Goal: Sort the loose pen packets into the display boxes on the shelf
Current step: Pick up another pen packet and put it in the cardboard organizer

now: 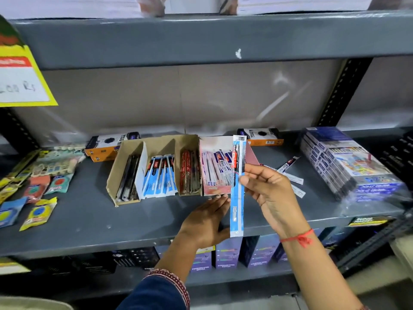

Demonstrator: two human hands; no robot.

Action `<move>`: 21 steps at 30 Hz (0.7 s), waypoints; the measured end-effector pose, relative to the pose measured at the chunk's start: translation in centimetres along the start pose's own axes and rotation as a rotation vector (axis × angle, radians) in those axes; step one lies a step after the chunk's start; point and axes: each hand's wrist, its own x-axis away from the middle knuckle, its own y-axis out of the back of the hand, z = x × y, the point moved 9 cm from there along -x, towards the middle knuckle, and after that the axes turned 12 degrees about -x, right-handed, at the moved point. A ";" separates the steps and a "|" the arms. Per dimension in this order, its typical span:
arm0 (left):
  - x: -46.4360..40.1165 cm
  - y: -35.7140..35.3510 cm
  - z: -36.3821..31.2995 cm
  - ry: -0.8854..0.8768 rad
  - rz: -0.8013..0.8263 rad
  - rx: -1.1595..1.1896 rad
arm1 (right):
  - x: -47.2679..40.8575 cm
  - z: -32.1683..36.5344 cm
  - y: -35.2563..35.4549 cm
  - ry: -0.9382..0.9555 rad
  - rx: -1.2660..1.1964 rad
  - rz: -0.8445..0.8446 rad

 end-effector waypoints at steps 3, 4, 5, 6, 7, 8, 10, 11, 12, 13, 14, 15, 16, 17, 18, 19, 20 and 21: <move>0.5 0.5 0.3 0.007 0.024 0.009 | 0.0 0.1 0.0 -0.011 0.011 -0.016; 0.8 0.6 0.6 0.017 0.041 0.001 | -0.1 0.0 0.0 -0.015 0.009 -0.024; 1.3 0.6 1.1 0.036 0.063 -0.008 | -0.2 -0.1 -0.2 -0.021 0.007 -0.027; 1.7 0.4 1.6 0.061 0.089 -0.009 | -0.3 -0.2 -0.3 -0.027 0.005 -0.027; 2.3 0.4 2.6 0.096 0.109 -0.013 | -0.5 -0.5 -0.9 -0.037 0.004 -0.020; 3.0 0.4 3.4 0.128 0.127 -0.018 | -0.7 -0.8 -1.3 -0.047 0.004 -0.013; 4.4 0.5 5.1 0.189 0.139 -0.037 | -1.2 -1.7 -2.8 -0.070 0.017 0.014; 5.1 0.5 5.9 0.216 0.137 -0.049 | -1.5 -2.1 -3.5 -0.082 0.027 0.027; 6.0 0.7 6.8 0.246 0.129 -0.060 | -1.8 -2.8 -4.5 -0.100 0.037 0.041; 6.7 0.9 7.6 0.272 0.120 -0.065 | -2.1 -3.4 -5.3 -0.113 0.045 0.048; 7.3 1.0 8.2 0.295 0.113 -0.063 | -2.3 -3.9 -6.0 -0.124 0.051 0.053; 8.1 1.1 9.1 0.320 0.109 -0.057 | -2.6 -4.6 -6.9 -0.137 0.059 0.062; 8.7 1.2 9.8 0.340 0.110 -0.052 | -2.9 -5.1 -7.6 -0.149 0.064 0.068; 9.4 1.3 10.7 0.358 0.108 -0.050 | -3.3 -5.8 -8.5 -0.162 0.074 0.074; 10.0 1.5 11.5 0.372 0.104 -0.048 | -3.7 -6.2 -9.1 -0.172 0.083 0.069; 10.5 1.6 12.2 0.382 0.096 -0.049 | -4.2 -6.6 -9.7 -0.177 0.096 0.061; 11.1 1.8 13.0 0.390 0.086 -0.053 | -4.9 -7.0 -10.3 -0.185 0.107 0.050; 11.5 2.0 13.6 0.394 0.078 -0.060 | -5.6 -7.2 -10.8 -0.191 0.131 0.036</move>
